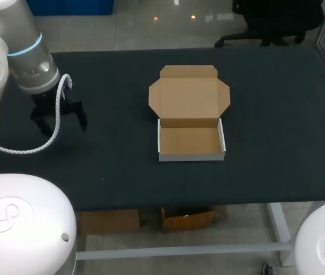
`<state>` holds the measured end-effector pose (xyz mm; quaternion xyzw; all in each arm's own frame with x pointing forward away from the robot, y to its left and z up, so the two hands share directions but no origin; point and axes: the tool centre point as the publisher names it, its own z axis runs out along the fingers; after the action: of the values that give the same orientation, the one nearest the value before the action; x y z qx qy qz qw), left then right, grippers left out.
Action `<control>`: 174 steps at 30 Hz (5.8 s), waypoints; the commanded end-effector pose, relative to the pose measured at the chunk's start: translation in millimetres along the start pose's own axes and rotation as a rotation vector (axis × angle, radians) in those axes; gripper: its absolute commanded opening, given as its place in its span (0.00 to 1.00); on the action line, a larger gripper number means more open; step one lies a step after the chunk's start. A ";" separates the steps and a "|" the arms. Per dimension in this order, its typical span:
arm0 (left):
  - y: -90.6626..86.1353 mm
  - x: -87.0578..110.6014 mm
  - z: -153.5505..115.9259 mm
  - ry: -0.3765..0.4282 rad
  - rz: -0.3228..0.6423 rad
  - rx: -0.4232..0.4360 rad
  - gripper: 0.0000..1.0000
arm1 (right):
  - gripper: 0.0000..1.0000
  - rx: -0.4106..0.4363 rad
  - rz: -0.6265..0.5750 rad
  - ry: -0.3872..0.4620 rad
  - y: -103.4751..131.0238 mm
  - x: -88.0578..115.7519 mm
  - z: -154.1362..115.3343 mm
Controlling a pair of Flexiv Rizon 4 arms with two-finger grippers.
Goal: Assemble the packaging by folding the flat box into shape, placing the metal phone stand inside, and closing the box properly
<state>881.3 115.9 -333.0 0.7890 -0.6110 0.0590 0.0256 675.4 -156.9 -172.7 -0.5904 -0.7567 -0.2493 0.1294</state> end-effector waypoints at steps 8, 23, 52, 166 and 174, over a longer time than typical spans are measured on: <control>-25.3 1.2 22.6 0.003 0.000 -0.001 1.00 | 1.00 0.002 0.000 0.002 -1.0 0.7 -2.4; -62.6 -19.0 32.3 -0.040 0.028 0.006 1.00 | 1.00 0.002 0.000 0.002 -1.0 0.7 -2.4; -116.7 -30.5 56.8 -0.080 0.043 0.028 1.00 | 1.00 0.002 0.000 0.002 -1.0 0.7 -2.4; -243.5 -53.1 64.0 -0.116 0.016 0.042 1.00 | 1.00 0.002 0.000 0.002 -1.0 0.7 -2.4; -244.1 -51.7 63.5 -0.112 0.010 0.048 1.00 | 1.00 0.002 0.000 0.002 -1.0 0.7 -2.4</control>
<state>1108.4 220.4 -395.0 0.7883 -0.6139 0.0306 -0.0278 674.7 -156.8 -172.4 -0.5907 -0.7564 -0.2495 0.1293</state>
